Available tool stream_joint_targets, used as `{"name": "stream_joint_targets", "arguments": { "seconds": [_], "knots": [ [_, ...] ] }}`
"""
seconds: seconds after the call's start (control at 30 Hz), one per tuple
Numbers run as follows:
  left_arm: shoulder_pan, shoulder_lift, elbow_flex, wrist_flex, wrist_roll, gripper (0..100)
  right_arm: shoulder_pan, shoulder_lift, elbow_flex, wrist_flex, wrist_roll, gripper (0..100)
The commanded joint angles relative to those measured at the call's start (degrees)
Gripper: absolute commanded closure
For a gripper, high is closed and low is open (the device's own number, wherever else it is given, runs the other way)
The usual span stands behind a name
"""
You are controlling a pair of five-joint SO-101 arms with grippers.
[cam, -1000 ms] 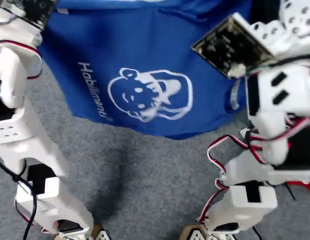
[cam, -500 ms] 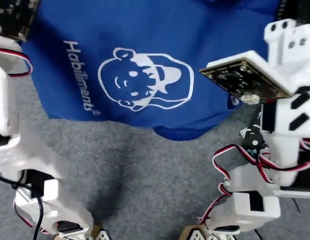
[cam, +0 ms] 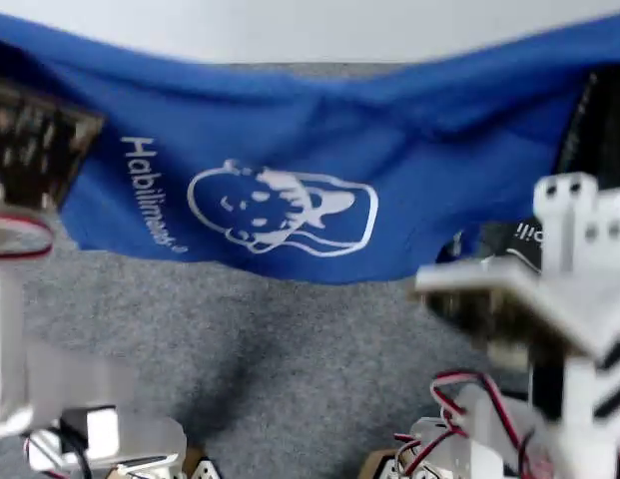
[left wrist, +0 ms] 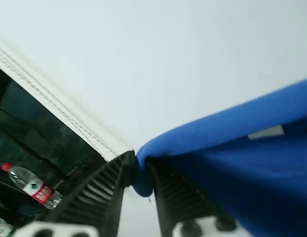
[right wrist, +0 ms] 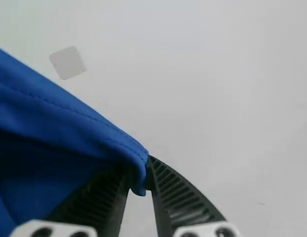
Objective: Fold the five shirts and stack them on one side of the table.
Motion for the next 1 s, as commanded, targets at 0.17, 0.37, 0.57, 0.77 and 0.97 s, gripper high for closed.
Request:
{"name": "stream_joint_targets", "arguments": {
  "seconds": [0.17, 0.37, 0.57, 0.77, 0.97],
  "knots": [
    [-0.4, 0.3, 10.1, 1.1, -0.6, 99, 0.5, 2.0, 8.0, -1.4, 0.2, 98.7],
    [-0.2, 5.8, 34.9, 0.9, -2.3, 99, -3.2, 8.9, 26.7, -1.8, 0.0, 98.7],
    [0.1, 17.6, 53.3, -11.3, -7.2, 99, -5.8, 20.1, 43.3, -13.1, -2.5, 98.7],
    [0.5, 28.5, 52.4, -25.0, -7.2, 99, -5.8, 32.4, 45.9, -30.1, -3.1, 98.7],
    [0.5, 38.2, 44.4, -36.0, -7.1, 99, -5.8, 40.0, 45.9, -47.5, -3.1, 98.7]
  ]
}}
